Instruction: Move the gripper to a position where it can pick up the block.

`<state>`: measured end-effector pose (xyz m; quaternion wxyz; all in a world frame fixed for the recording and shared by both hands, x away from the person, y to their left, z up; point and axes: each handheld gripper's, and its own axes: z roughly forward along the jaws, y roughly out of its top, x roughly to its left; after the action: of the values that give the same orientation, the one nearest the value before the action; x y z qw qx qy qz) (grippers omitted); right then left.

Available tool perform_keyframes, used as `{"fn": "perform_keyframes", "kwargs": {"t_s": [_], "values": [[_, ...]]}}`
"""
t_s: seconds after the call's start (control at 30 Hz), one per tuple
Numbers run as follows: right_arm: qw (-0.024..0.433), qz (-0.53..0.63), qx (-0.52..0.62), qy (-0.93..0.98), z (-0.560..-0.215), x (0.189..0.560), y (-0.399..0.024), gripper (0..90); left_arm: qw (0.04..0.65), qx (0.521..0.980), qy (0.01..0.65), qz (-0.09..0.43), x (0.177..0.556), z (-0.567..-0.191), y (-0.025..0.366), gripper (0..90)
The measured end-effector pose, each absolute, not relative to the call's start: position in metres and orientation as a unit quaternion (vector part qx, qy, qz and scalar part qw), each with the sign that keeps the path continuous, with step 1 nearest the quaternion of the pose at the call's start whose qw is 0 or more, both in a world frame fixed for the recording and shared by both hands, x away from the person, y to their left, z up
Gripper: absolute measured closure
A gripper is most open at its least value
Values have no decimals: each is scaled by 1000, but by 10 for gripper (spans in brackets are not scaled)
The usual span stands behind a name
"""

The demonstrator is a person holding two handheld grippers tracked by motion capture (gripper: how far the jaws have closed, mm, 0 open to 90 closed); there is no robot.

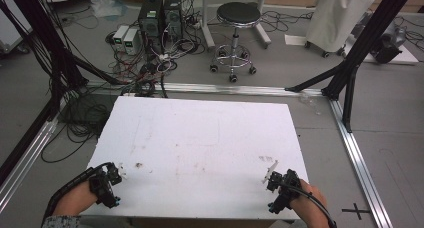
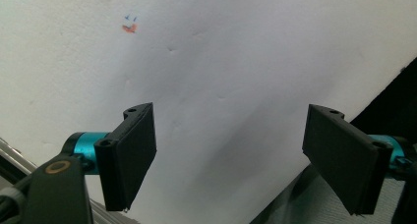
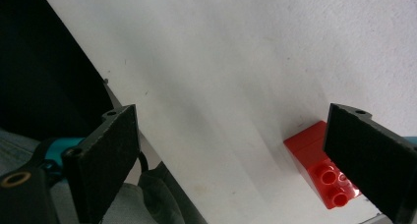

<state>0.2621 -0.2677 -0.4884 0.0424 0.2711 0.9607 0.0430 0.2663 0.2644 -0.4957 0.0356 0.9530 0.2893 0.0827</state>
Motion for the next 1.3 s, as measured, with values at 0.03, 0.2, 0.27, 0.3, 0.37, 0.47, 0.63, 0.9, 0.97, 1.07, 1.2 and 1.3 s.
{"fn": "perform_keyframes", "kwargs": {"t_s": [0.03, 0.2, 0.27, 0.3, 0.37, 0.47, 0.63, 0.9, 0.97, 1.07, 1.2, 1.3], "values": [[42, 43, 271, 961, -488, 262, -268, 66, 36, 953, 289, 83, 266, -496, 264, 208], [46, 48, 272, 960, -487, 261, -269, 66, 39, 953, 288, 82, 266, -494, 263, 208], [47, 49, 271, 960, -487, 261, -270, 65, 40, 952, 291, 85, 266, -494, 264, 208], [47, 48, 273, 960, -487, 261, -270, 66, 40, 952, 291, 86, 266, -494, 263, 208], [48, 48, 273, 960, -486, 261, -271, 66, 40, 953, 289, 85, 267, -494, 263, 208], [48, 52, 274, 959, -485, 261, -271, 66, 40, 953, 289, 85, 267, -494, 262, 208], [48, 51, 269, 961, -485, 261, -271, 66, 42, 953, 288, 85, 267, -494, 262, 208], [80, 57, 236, 967, -479, 268, -278, 66, 41, 952, 290, 84, 265, -494, 262, 208], [94, 64, 236, 965, -475, 270, -283, 66, 41, 952, 290, 86, 265, -494, 262, 208], [89, 65, 235, 966, -474, 270, -287, 66, 41, 952, 291, 87, 265, -493, 263, 208], [80, 55, 225, 969, -473, 271, -290, 66, 41, 952, 290, 88, 265, -492, 264, 208], [77, 56, 221, 971, -471, 273, -293, 66, 44, 951, 293, 87, 265, -492, 263, 208]]}}
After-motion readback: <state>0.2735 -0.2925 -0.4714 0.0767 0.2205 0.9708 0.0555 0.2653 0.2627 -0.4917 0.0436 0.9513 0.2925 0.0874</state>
